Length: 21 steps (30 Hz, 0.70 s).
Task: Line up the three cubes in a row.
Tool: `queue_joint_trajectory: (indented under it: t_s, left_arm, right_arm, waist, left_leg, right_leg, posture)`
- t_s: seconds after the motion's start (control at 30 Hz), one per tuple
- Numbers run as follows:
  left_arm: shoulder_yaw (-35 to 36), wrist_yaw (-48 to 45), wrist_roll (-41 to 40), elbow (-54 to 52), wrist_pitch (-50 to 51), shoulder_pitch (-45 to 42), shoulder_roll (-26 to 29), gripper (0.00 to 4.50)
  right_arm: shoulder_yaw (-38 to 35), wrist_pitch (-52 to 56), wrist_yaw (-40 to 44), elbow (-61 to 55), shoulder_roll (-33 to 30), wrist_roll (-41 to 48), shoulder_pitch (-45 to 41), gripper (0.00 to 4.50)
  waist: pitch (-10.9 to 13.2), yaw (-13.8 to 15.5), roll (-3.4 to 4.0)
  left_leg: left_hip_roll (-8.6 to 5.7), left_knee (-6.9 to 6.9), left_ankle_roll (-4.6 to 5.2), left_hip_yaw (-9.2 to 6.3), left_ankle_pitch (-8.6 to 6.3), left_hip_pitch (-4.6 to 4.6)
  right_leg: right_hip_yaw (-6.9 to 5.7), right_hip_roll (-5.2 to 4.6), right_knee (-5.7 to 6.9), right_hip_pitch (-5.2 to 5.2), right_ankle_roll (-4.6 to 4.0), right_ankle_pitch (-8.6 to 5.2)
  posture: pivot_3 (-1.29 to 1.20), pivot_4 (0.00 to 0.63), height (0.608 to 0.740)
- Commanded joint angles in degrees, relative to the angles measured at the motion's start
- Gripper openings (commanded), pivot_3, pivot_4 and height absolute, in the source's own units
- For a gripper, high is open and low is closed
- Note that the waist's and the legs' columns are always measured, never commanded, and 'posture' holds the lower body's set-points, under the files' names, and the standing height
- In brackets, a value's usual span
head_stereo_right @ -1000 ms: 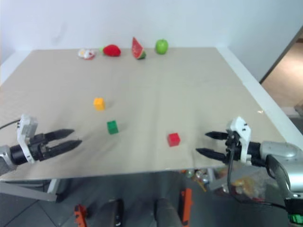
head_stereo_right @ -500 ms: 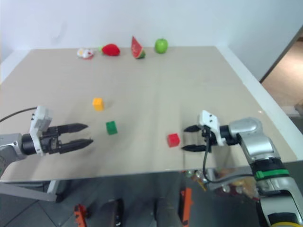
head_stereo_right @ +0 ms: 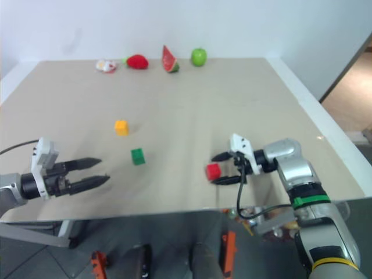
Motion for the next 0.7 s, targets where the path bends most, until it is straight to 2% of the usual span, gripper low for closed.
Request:
queue_joint_trajectory:
  t_s: [0.03,0.17,0.23,0.27,0.53,0.7]
  left_arm:
    - [1.14,0.45,-0.18,-1.61,-0.76,0.47,-0.35,4.35]
    - [0.79,1.21,-0.12,-1.67,-0.79,0.26,-0.99,4.35]
    - [0.53,1.38,0.12,-1.41,-0.99,0.01,-1.25,4.35]
    - [0.41,1.44,0.24,-1.22,-1.1,-0.14,-1.37,4.35]
    - [-0.81,1.47,0.86,0.22,-1.24,-1.31,-2.61,4.35]
    - [-1.15,1.26,1.1,1.37,-1.19,-2.07,-2.84,4.35]
  right_arm:
    - [-0.5,-0.86,2.06,1.19,0.13,-0.15,-1.86,3.41]
    - [-1.1,-0.19,2.23,1.9,0.48,0.47,-2.39,1.97]
    - [-1.18,-0.03,2.46,1.94,0.52,0.65,-2.49,1.36]
    - [-1.19,-0.04,2.5,2.0,0.49,0.63,-2.52,1.23]
    - [-1.08,-6.04,-0.54,11.95,1.75,-3.46,-9.25,1.23]
    - [-0.17,-10.1,3.04,16.49,3.07,-4.71,-13.07,1.23]
  waist:
    - [0.0,0.0,0.0]
    - [0.0,0.01,0.0]
    - [0.0,0.01,0.0]
    - [0.0,0.01,0.0]
    - [0.0,-0.04,0.01]
    - [0.0,-0.04,0.01]
  left_leg:
    - [0.0,0.0,0.0,0.0,0.0,0.0]
    - [0.0,0.0,0.0,0.0,0.0,0.0]
    - [0.0,0.0,0.0,0.0,0.0,0.01]
    - [0.0,0.0,0.0,0.0,0.0,0.02]
    - [0.0,0.01,0.0,0.02,0.0,0.03]
    - [0.05,0.0,0.0,0.03,0.01,0.06]
  right_leg:
    - [0.0,0.0,0.0,0.0,0.0,0.0]
    - [0.0,0.01,0.01,0.0,-0.01,0.0]
    - [0.0,0.0,0.01,0.0,-0.01,0.01]
    - [0.0,0.0,0.02,0.01,-0.01,0.01]
    - [0.01,0.01,0.02,0.01,-0.03,0.03]
    - [0.02,0.07,0.04,0.01,-0.04,0.05]
  posture:
    - [0.0,0.15,0.74]
    - [0.0,0.15,0.74]
    - [0.0,0.15,0.74]
    - [0.0,0.15,0.74]
    - [0.0,0.15,0.74]
    - [0.0,0.15,0.74]
